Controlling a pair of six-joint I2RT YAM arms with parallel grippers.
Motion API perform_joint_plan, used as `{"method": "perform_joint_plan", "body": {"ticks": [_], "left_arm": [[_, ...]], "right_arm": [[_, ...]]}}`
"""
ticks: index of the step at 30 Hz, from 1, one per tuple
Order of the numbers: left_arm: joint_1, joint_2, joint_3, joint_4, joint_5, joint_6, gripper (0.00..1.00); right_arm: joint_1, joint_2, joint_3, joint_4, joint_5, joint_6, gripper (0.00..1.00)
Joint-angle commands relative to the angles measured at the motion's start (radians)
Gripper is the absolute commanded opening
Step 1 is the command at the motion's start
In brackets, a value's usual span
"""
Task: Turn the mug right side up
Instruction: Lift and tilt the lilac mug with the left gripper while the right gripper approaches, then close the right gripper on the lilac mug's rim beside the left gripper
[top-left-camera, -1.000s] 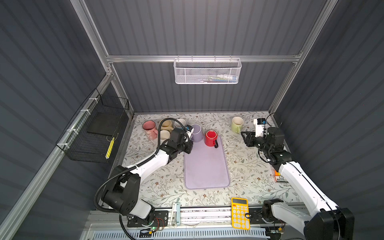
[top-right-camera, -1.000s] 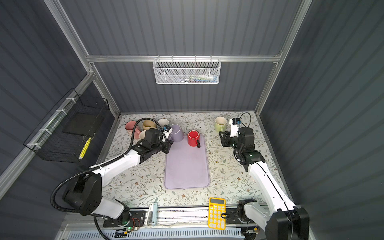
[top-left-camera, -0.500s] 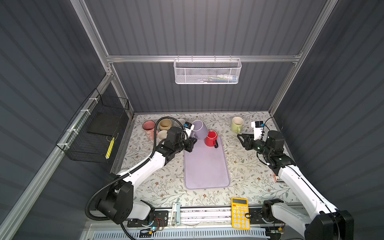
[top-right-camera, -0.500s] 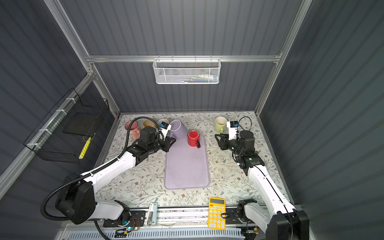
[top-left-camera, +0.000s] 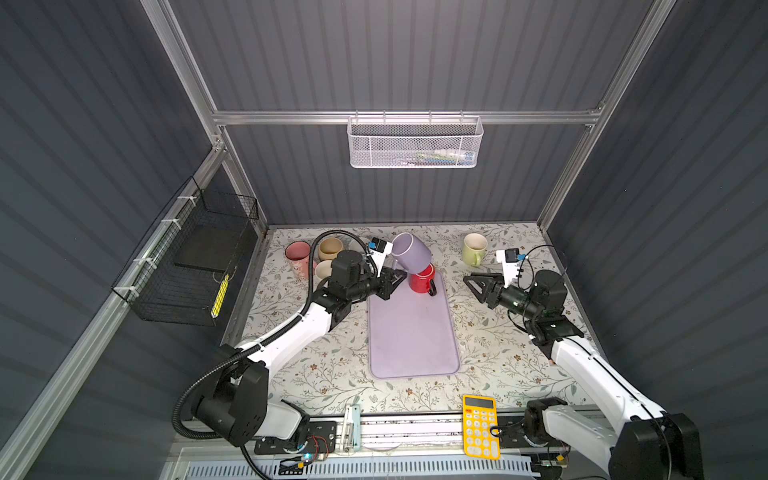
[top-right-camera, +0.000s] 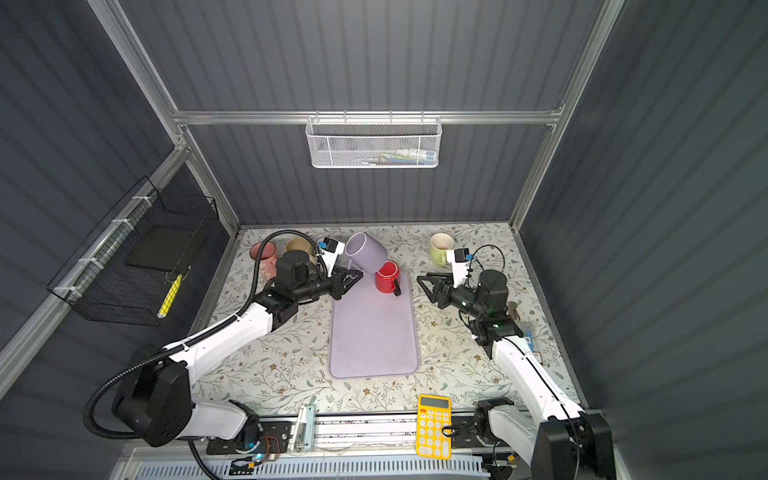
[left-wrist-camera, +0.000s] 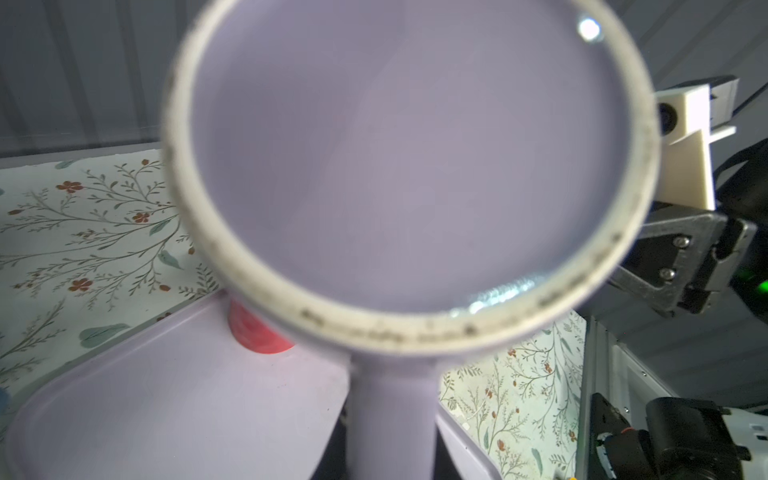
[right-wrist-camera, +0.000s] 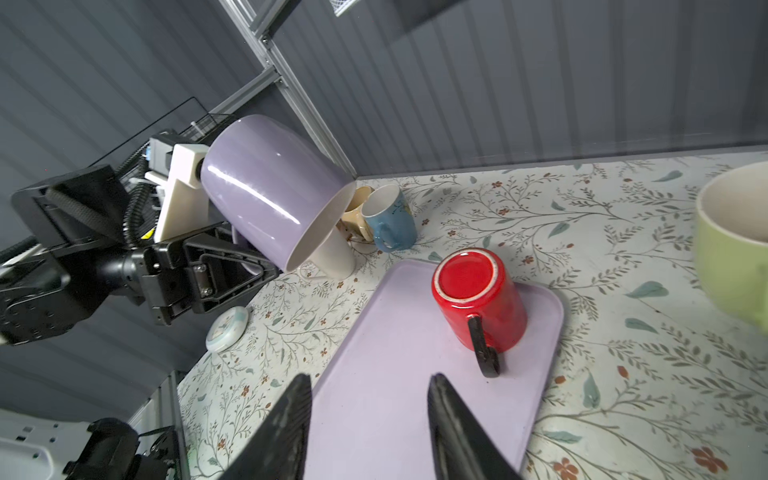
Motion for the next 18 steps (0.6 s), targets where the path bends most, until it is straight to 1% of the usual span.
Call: {"method": "perform_joint_plan", "body": {"ticks": [1,6,8,11,14,18], "left_arm": [[-0.003,0.01,0.029,0.126,0.084,-0.041,0.1],[-0.002,0.037,0.051,0.136,0.137,-0.066,0.1],[-0.003,0.042,0.055,0.147,0.151,-0.08,0.1],[-0.003,0.048,0.063,0.163,0.168,-0.096,0.1],[-0.003,0.055,0.073,0.178,0.186,-0.116,0.1],[-0.003,0.043,0.083,0.16,0.189,-0.108,0.1]], "right_arm": [[-0.001,0.016,-0.016,0.148,-0.107,0.071,0.5],[0.013,0.058,-0.027,0.315,-0.173,0.171,0.54],[0.027,0.065,-0.02,0.341,-0.178,0.179,0.56],[0.049,0.123,-0.009,0.387,-0.184,0.204,0.58],[0.063,0.172,-0.01,0.491,-0.189,0.26,0.6],[0.086,0.245,0.002,0.61,-0.197,0.329,0.62]]}}
